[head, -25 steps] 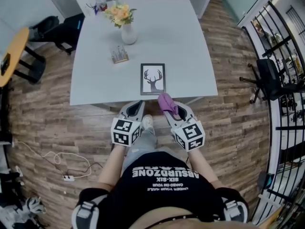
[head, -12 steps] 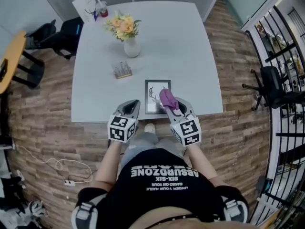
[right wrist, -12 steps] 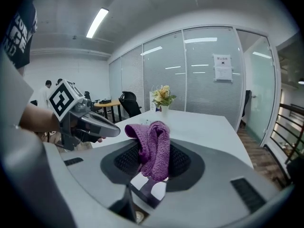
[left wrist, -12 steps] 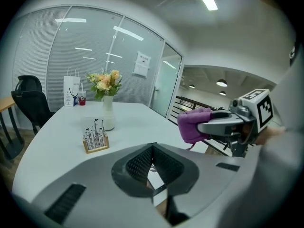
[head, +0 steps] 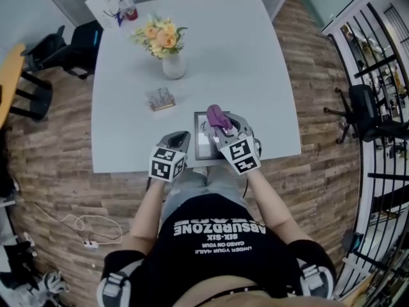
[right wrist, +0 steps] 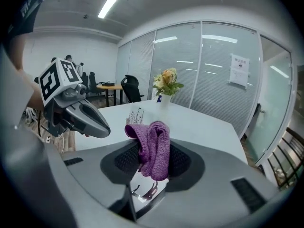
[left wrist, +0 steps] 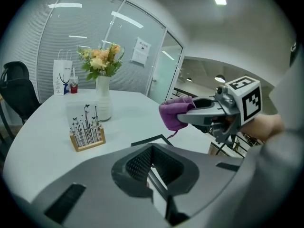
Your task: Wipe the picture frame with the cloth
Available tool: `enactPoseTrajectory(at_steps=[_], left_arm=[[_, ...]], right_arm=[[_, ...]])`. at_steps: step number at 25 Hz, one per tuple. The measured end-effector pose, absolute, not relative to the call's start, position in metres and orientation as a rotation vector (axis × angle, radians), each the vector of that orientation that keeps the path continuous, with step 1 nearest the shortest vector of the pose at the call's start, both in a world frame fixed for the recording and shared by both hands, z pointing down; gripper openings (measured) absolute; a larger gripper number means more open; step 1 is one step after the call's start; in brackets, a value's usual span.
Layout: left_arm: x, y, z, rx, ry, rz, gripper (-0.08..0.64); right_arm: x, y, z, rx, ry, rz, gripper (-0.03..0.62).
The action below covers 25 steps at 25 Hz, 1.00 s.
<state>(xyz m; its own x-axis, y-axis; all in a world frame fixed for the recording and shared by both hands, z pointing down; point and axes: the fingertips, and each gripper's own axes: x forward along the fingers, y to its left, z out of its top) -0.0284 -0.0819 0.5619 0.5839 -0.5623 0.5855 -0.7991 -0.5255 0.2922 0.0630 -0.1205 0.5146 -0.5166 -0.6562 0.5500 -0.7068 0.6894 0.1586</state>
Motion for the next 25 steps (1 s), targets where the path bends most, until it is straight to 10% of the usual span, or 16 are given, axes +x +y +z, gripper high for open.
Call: enactPoseTrajectory(at_steps=[25], left_arm=[[0.008,-0.069,0.671,2.138,-0.906,0.796,0.015]], right_arm=[[0.029,-0.147,0.637,0.541,-2.096,0.009,0.137]])
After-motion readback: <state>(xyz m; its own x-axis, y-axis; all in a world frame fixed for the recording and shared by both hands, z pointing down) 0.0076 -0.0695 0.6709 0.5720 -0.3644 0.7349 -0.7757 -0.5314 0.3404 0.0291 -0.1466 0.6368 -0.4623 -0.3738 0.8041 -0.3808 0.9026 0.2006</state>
